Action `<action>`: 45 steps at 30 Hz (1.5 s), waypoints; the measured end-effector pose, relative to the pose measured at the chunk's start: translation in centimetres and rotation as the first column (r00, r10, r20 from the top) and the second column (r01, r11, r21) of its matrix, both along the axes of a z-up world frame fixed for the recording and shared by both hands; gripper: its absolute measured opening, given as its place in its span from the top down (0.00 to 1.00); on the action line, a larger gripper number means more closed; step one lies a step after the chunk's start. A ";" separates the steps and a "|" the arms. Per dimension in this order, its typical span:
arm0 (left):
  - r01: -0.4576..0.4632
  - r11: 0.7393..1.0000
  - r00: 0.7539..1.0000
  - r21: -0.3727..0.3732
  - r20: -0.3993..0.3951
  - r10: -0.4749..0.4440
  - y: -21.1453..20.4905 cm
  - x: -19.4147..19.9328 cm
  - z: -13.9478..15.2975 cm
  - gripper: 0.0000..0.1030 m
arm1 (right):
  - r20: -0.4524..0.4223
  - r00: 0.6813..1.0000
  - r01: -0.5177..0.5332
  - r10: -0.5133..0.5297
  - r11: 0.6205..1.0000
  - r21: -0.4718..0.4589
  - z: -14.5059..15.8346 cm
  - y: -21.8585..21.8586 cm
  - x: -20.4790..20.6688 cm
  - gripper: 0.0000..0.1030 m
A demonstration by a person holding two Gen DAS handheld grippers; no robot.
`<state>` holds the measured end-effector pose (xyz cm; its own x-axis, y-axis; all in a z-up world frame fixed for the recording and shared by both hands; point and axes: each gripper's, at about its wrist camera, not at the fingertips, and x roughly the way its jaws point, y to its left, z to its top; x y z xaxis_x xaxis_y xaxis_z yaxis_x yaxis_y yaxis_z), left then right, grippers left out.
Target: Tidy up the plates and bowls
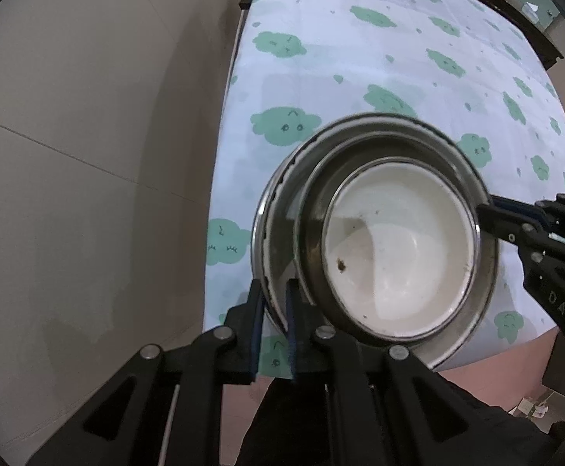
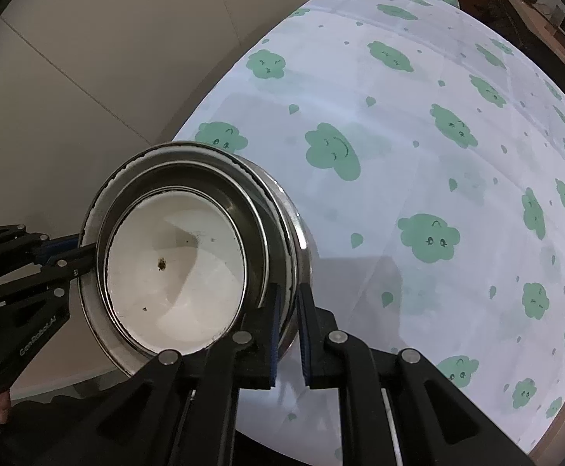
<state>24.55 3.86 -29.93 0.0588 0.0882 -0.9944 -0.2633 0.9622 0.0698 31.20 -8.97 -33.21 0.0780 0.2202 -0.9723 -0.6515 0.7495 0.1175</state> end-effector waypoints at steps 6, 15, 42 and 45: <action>0.021 1.000 0.999 0.005 0.049 -0.022 0.1 -0.3 1.6 0.77 | 0.046 0.999 0.007 -0.008 1.000 0.013 1.6 -0.1 -0.3 0.56; 0.111 0.993 0.974 0.051 0.193 -0.119 0.1 -1.7 4.7 0.52 | 0.129 0.987 0.097 -0.100 0.995 0.023 3.6 -0.7 -3.4 0.56; 0.206 0.956 0.618 0.209 0.730 -0.292 -8.4 -12.3 19.7 0.27 | 0.711 0.533 0.201 -0.458 0.886 0.419 19.6 -11.8 -20.8 0.37; 0.201 0.956 0.613 0.214 0.734 -0.293 -9.1 -13.5 20.0 0.27 | 0.709 0.538 0.198 -0.456 0.886 0.419 19.5 -12.4 -21.8 0.37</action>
<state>11.02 -5.21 -9.94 0.8135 0.0512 -0.5793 -0.0218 0.9981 0.0577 9.44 -21.35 -13.69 0.8822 0.2425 -0.4037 -0.2985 0.9510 -0.0811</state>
